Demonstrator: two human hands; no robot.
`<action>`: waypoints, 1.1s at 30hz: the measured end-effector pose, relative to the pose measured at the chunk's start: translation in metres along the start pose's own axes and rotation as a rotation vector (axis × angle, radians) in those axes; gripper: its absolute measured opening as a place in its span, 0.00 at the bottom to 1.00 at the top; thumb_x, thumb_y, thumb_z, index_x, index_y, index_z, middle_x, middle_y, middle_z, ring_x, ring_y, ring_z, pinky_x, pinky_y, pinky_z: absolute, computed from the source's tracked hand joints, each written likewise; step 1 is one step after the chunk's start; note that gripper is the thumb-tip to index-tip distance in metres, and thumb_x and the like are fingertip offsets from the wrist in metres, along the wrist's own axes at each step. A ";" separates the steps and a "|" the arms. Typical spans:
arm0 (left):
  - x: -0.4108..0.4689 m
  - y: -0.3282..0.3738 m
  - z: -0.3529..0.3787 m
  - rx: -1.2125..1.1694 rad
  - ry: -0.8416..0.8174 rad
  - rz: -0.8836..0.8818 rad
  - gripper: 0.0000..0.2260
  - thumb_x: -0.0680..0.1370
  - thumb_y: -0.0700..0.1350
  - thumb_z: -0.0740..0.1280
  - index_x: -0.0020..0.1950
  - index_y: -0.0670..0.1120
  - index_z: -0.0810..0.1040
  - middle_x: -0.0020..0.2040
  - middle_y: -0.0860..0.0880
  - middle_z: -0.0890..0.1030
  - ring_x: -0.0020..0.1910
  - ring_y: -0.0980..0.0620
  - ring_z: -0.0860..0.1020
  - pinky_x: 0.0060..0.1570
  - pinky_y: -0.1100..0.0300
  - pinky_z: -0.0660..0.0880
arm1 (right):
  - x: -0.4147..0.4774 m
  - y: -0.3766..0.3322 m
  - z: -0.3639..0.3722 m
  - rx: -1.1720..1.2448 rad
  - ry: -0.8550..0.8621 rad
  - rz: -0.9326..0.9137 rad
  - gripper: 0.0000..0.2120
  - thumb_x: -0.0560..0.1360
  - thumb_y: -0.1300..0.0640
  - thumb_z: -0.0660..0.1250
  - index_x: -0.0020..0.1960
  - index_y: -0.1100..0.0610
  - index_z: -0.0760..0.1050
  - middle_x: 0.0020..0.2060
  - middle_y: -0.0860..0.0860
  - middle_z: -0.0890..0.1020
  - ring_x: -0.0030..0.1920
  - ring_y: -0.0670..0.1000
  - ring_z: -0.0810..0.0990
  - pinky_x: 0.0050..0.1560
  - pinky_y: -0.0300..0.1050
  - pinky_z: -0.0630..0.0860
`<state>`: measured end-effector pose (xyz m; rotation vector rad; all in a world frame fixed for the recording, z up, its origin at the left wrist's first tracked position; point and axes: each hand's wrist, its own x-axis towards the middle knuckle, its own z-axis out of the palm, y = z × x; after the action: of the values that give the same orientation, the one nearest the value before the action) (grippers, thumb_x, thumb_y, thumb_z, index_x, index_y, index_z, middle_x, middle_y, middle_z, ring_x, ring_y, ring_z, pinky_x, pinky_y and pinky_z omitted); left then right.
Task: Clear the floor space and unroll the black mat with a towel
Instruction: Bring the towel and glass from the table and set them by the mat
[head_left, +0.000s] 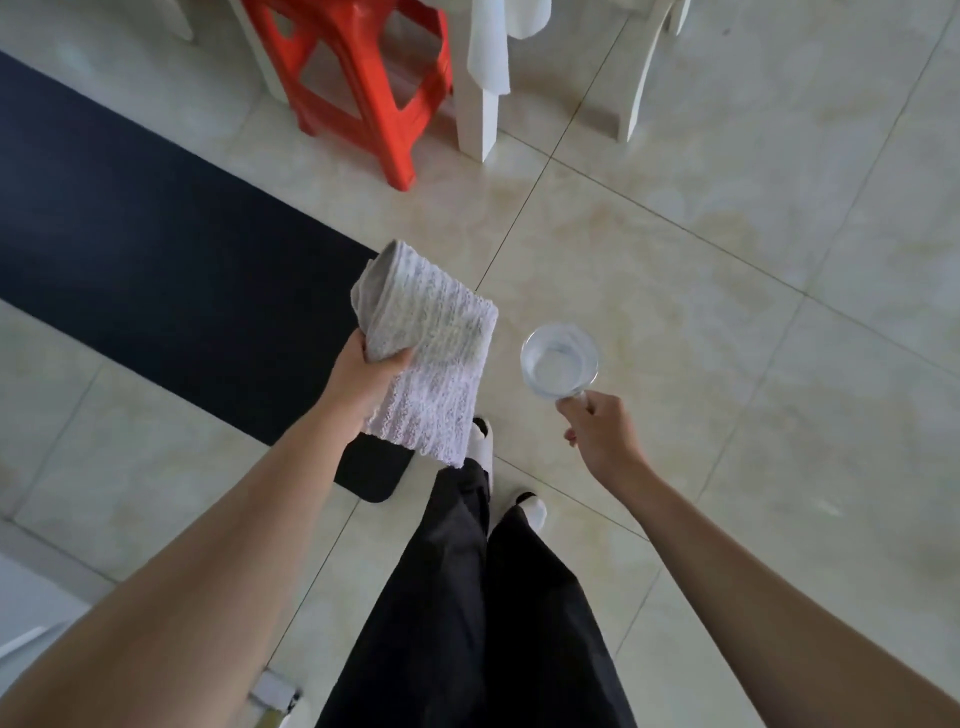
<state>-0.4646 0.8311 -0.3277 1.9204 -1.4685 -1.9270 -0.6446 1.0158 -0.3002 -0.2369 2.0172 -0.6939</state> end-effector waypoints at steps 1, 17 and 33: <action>0.020 -0.014 0.002 -0.014 0.030 0.018 0.29 0.75 0.44 0.72 0.72 0.47 0.63 0.62 0.51 0.75 0.58 0.50 0.76 0.52 0.57 0.74 | 0.013 0.011 0.011 0.010 -0.001 -0.007 0.19 0.74 0.56 0.62 0.28 0.53 0.59 0.28 0.55 0.65 0.33 0.51 0.69 0.38 0.46 0.62; 0.342 -0.208 0.031 0.030 -0.090 0.014 0.32 0.76 0.40 0.70 0.76 0.52 0.58 0.64 0.52 0.73 0.66 0.49 0.72 0.68 0.45 0.68 | 0.295 0.175 0.163 -0.033 0.047 -0.061 0.14 0.77 0.56 0.61 0.35 0.60 0.68 0.31 0.57 0.73 0.25 0.41 0.74 0.36 0.45 0.63; 0.532 -0.298 0.035 0.119 -0.275 -0.016 0.32 0.76 0.41 0.68 0.75 0.57 0.57 0.62 0.52 0.74 0.58 0.52 0.75 0.59 0.48 0.71 | 0.474 0.267 0.225 -0.129 -0.042 -0.194 0.15 0.77 0.55 0.64 0.34 0.60 0.68 0.32 0.59 0.76 0.31 0.50 0.74 0.39 0.45 0.66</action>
<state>-0.4467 0.6838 -0.9200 1.7714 -1.6745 -2.2333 -0.6744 0.9457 -0.8842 -0.5251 2.0175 -0.6732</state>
